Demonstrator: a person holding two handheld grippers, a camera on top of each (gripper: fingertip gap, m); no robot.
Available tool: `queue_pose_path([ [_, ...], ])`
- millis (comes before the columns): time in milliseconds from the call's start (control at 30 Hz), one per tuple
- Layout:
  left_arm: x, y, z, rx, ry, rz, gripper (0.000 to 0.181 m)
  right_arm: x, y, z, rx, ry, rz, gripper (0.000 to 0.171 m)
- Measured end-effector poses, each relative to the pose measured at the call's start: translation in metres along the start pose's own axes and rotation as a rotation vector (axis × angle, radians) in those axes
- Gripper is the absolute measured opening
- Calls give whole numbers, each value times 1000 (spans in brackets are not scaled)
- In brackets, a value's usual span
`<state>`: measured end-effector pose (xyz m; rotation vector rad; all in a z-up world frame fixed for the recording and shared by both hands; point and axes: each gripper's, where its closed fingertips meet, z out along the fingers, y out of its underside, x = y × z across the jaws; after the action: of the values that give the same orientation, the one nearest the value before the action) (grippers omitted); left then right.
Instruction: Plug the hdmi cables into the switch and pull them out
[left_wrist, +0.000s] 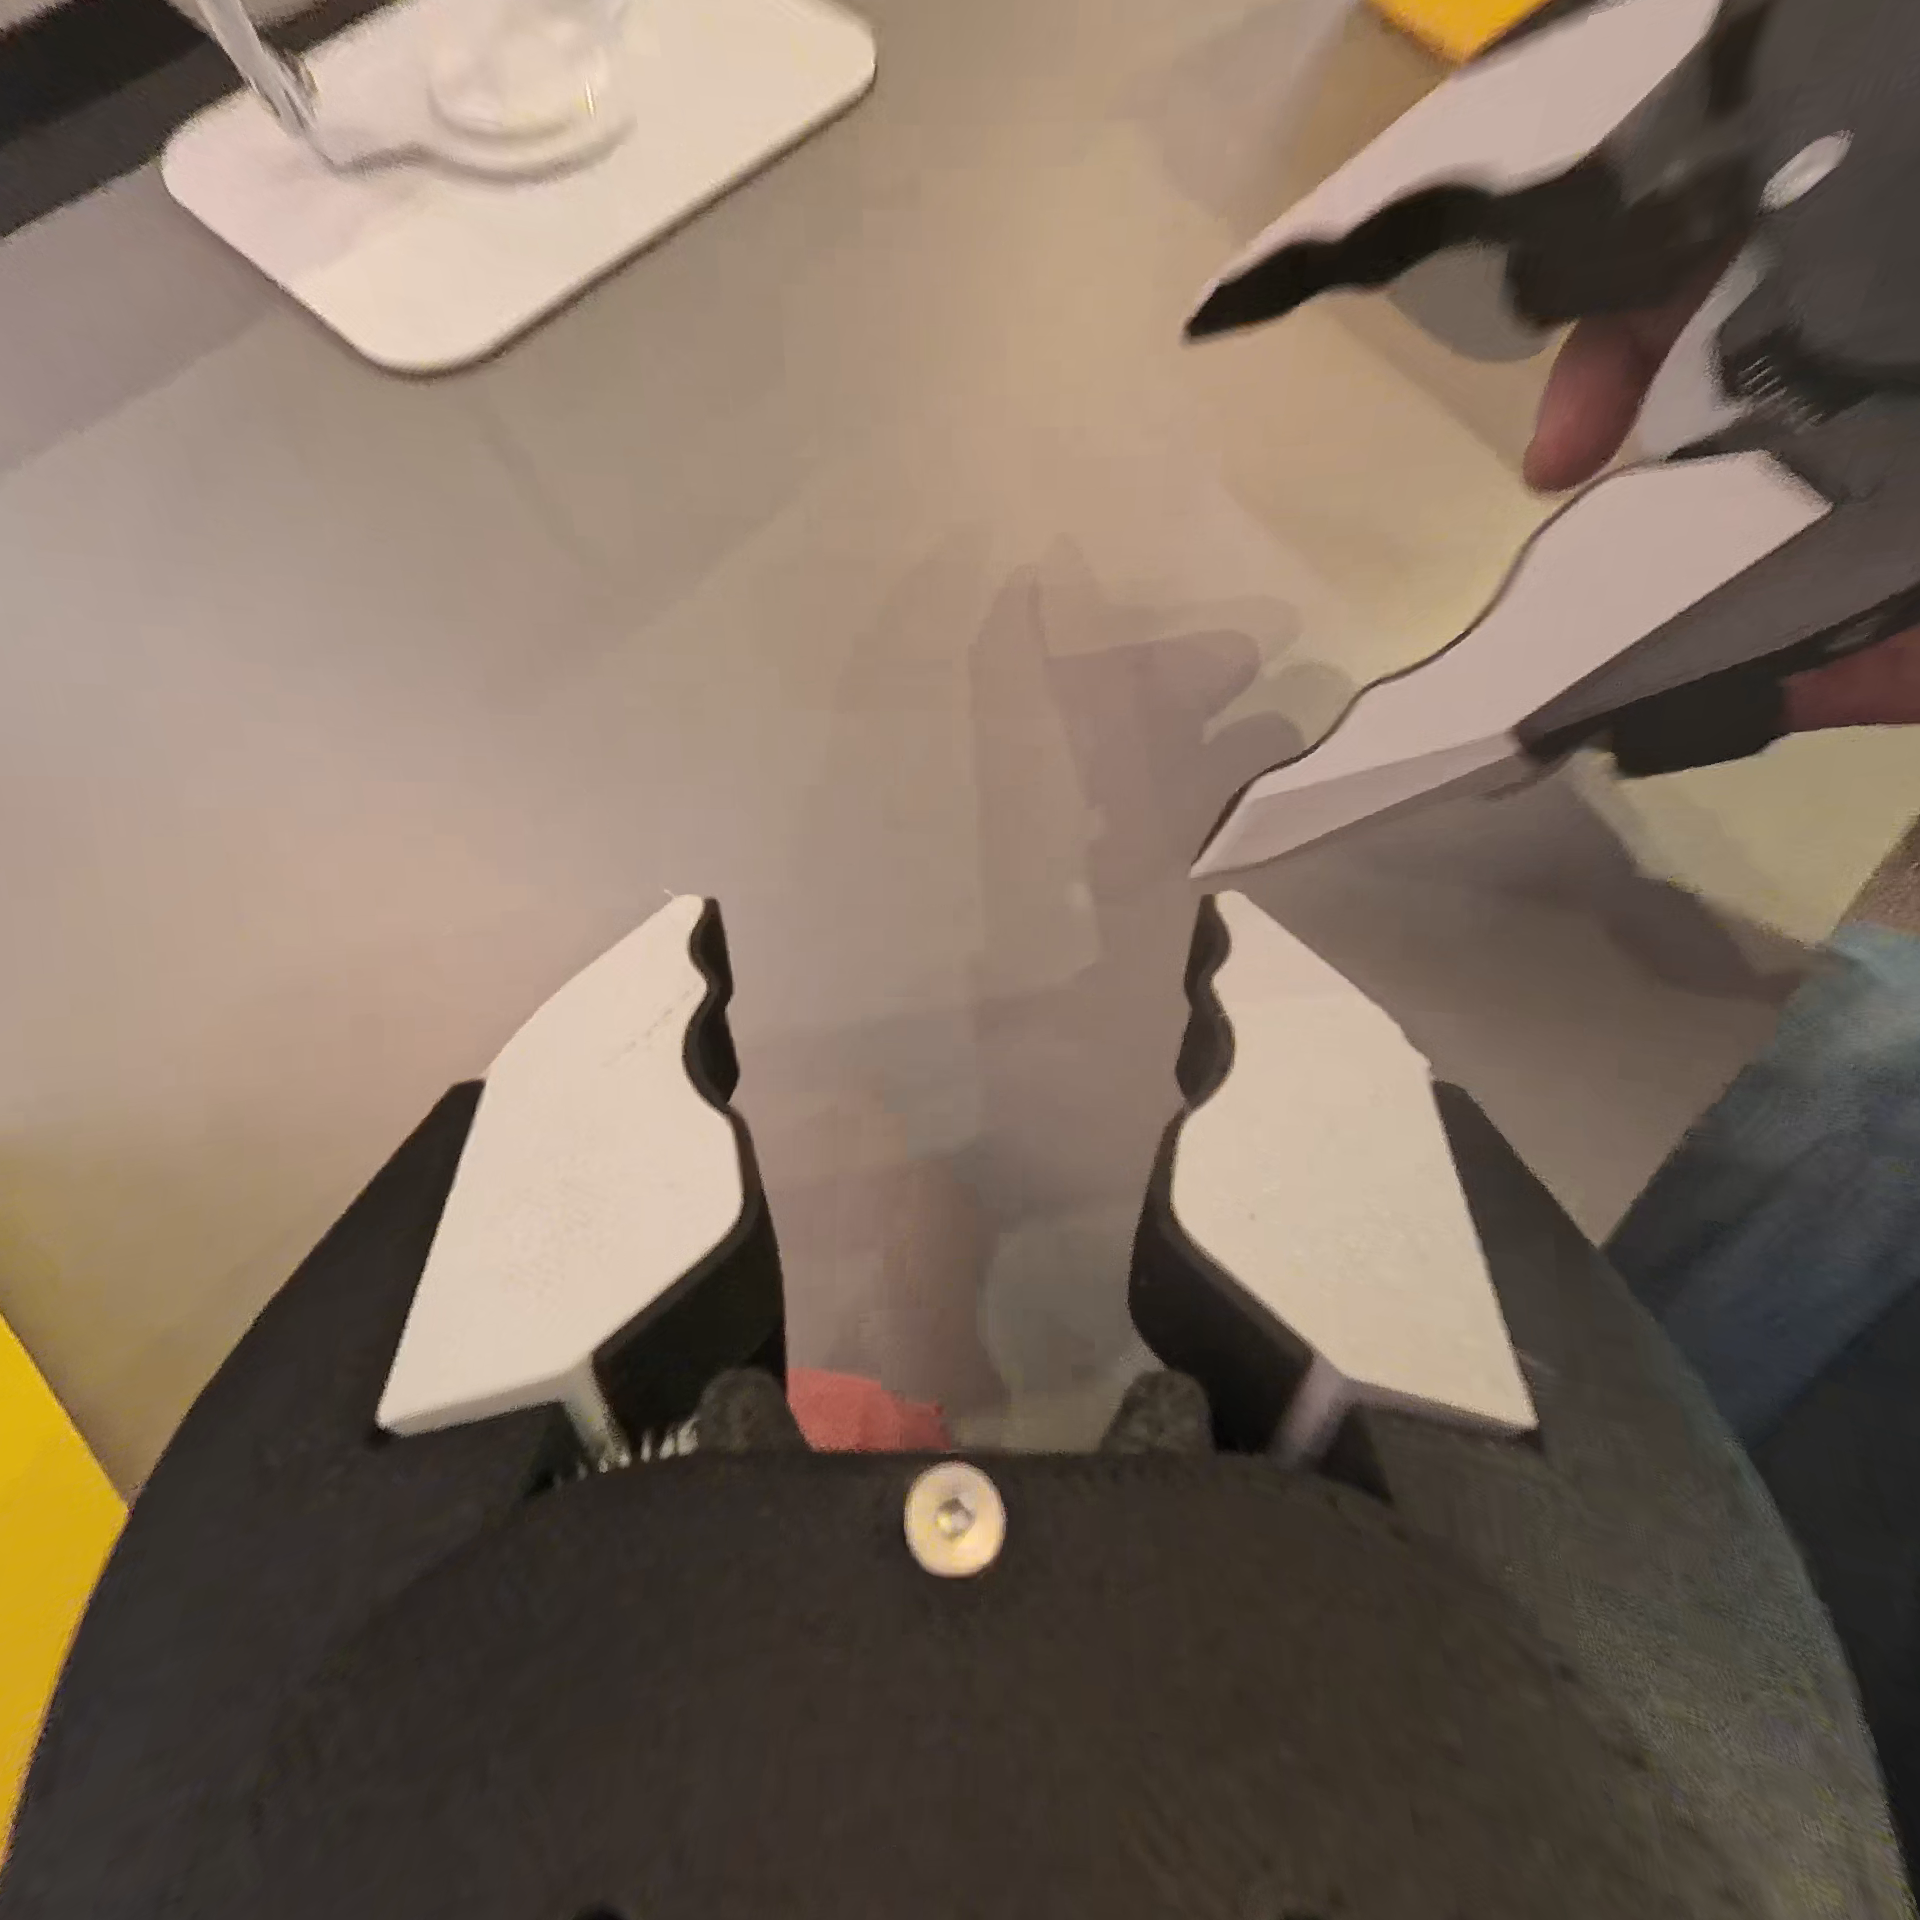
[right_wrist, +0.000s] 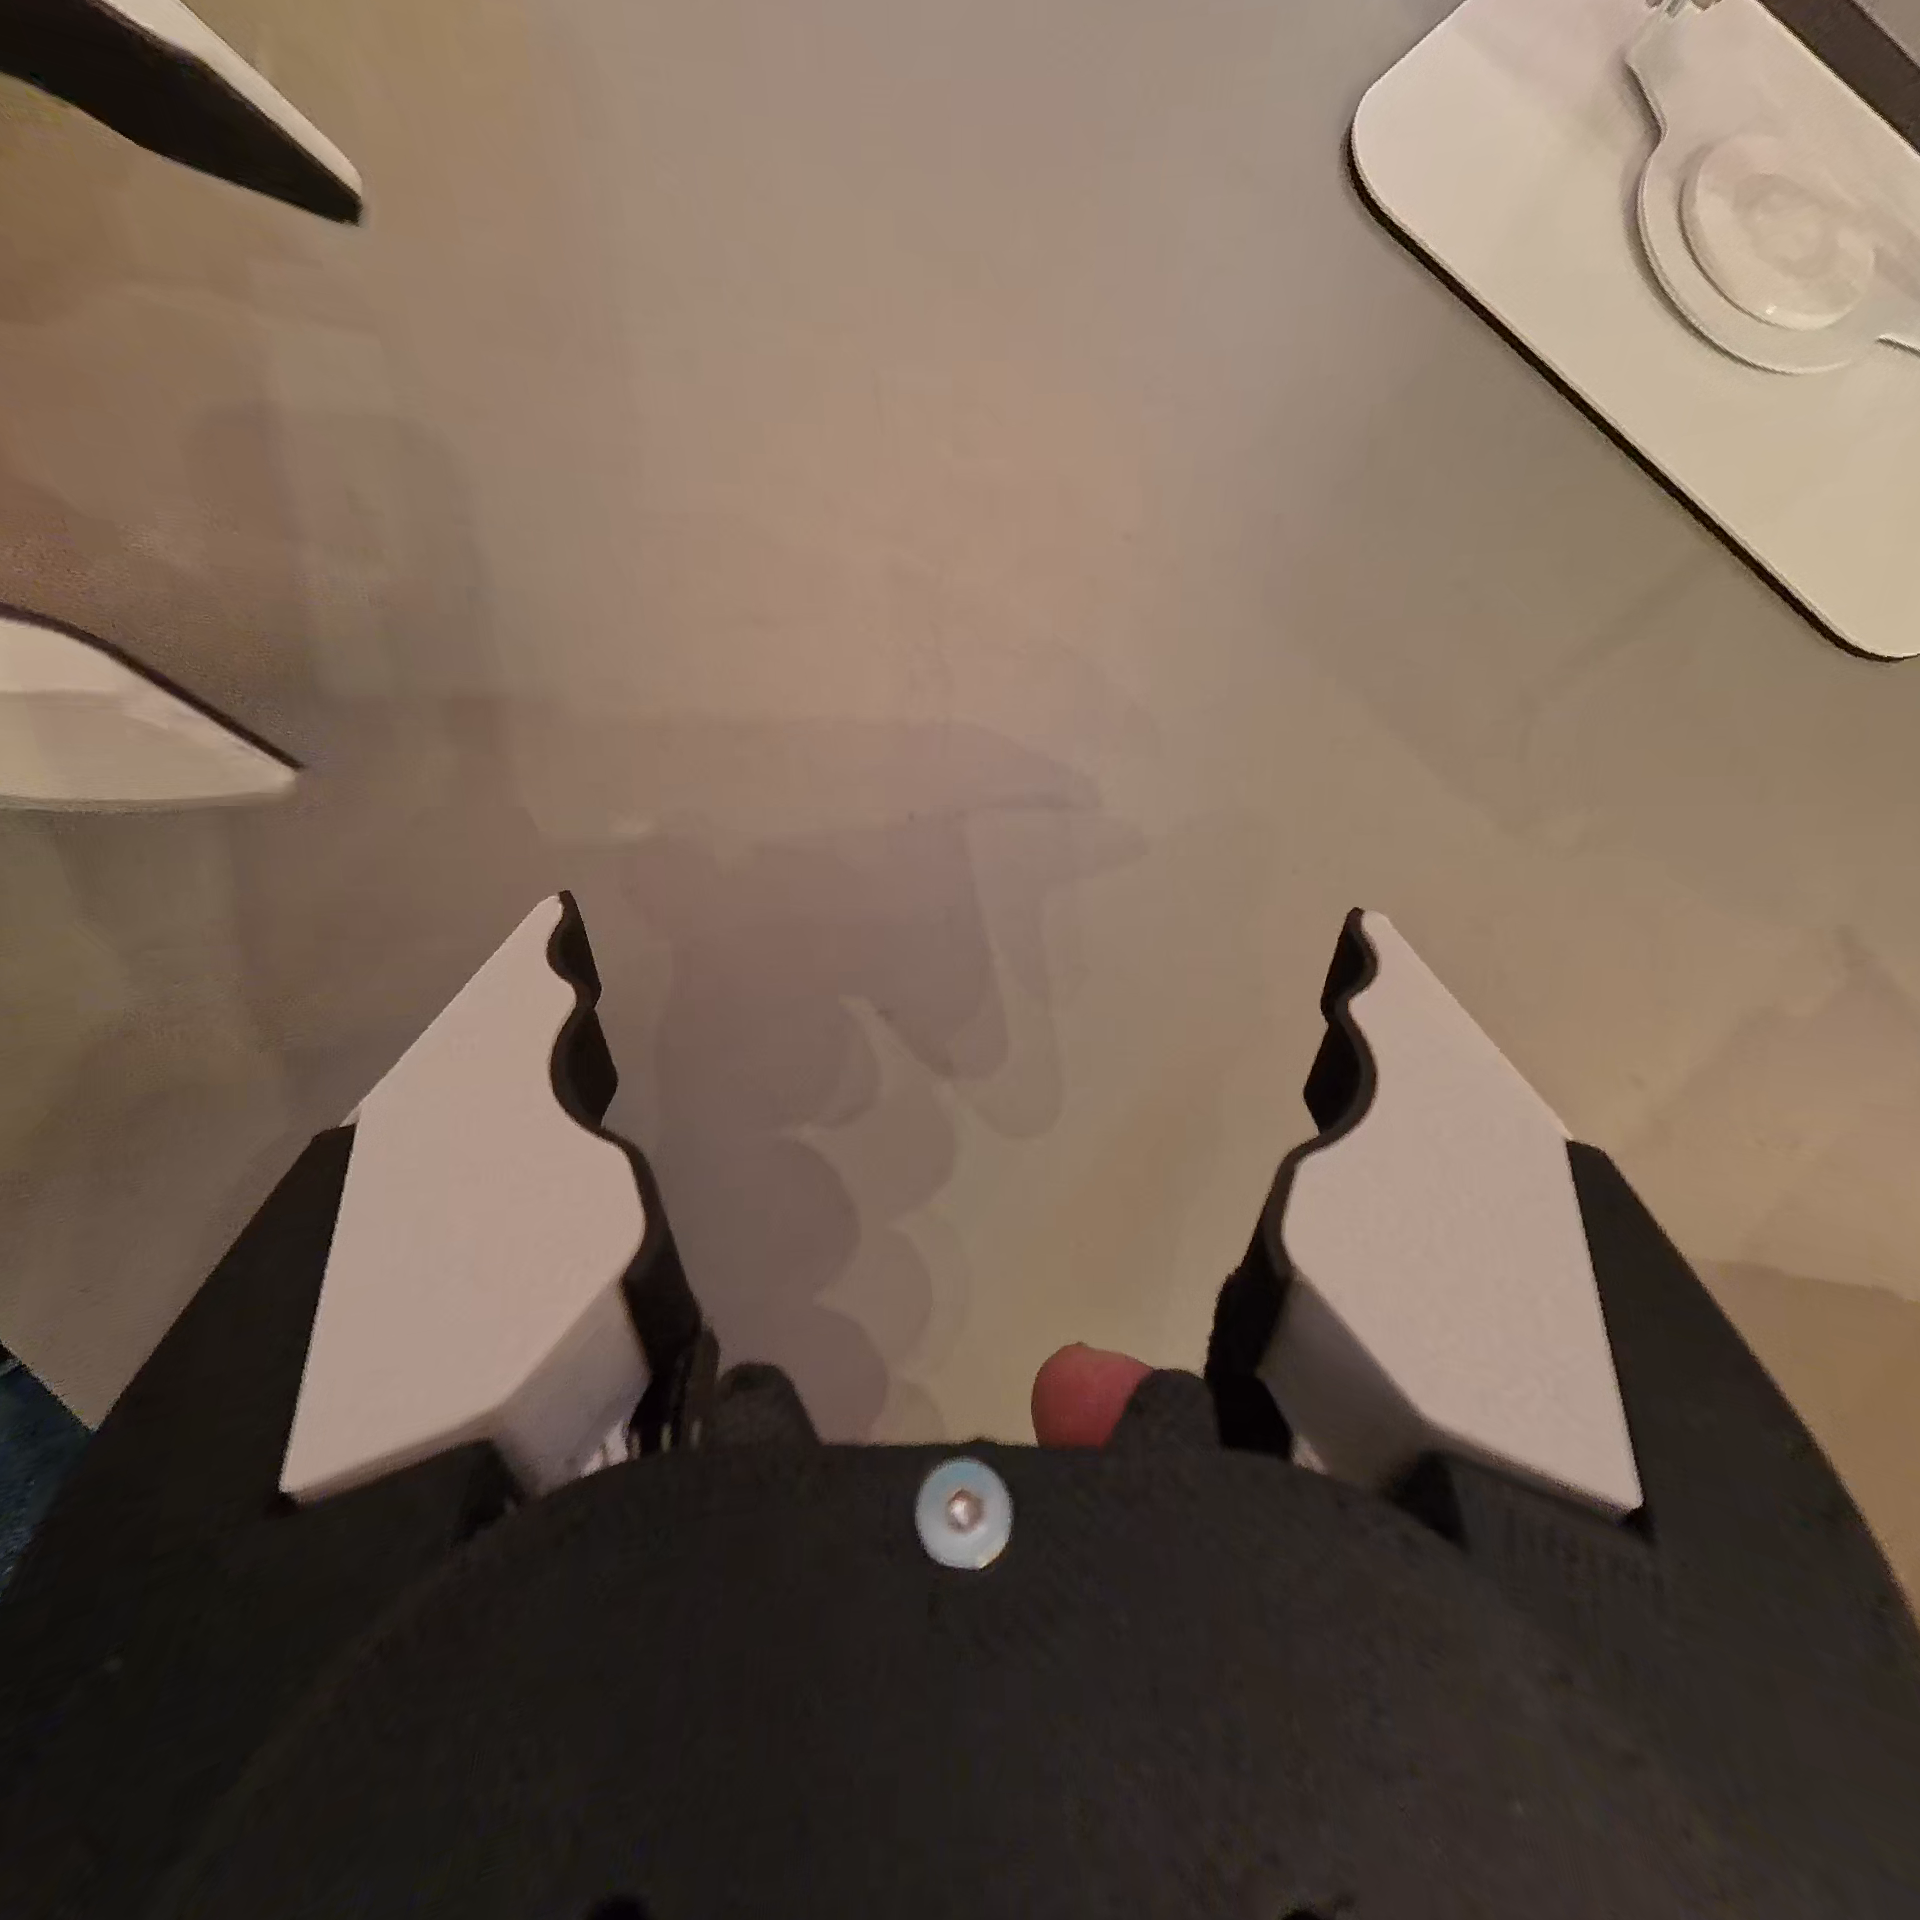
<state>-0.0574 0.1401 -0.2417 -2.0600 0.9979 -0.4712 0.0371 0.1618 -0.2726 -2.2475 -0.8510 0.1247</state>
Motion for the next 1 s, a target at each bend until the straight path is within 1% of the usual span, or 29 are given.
queue_pose_path([
  [100, 11, -26, -21, 116, 11, 38, 75, 1, 0, 1, 1, -1, 3, 135],
  [200, 11, -51, -49, 219, -38, 123, 67, 2, 0, 1, 3, -2, 8, 135],
  [267, 5, -70, -76, 299, -75, 177, 54, 2, -1, 2, 2, -4, 10, 135],
  [333, -9, -88, -106, 370, -148, 223, 48, 2, -1, 2, 3, -7, 11, 135],
  [433, -47, -105, -150, 416, -291, 274, 43, 1, -2, 2, 5, -8, 9, 135],
  [500, -78, -110, -177, 406, -375, 282, 45, 1, -2, 2, 6, -10, 8, 135],
  [533, -95, -109, -187, 379, -400, 275, 49, 0, -2, 2, 5, -10, 8, 135],
  [600, -130, -98, -200, 274, -421, 229, 59, 0, -2, 3, 5, -13, 10, 135],
  [667, -163, -80, -203, 168, -420, 178, 64, -1, -2, 3, 5, -16, 9, 135],
  [700, -180, -67, -201, 112, -414, 152, 64, -1, -2, 3, 4, -17, 7, 135],
  [767, -207, -34, -189, -16, -378, 101, 70, -2, -2, 4, 3, -18, 4, 135],
  [867, -222, 6, -166, -155, -285, 74, 78, -1, -2, 3, 3, -16, 8, 135],
  [1000, -227, 41, -142, -311, -229, 139, 87, -1, -1, 5, -1, -20, 15, 135],
])
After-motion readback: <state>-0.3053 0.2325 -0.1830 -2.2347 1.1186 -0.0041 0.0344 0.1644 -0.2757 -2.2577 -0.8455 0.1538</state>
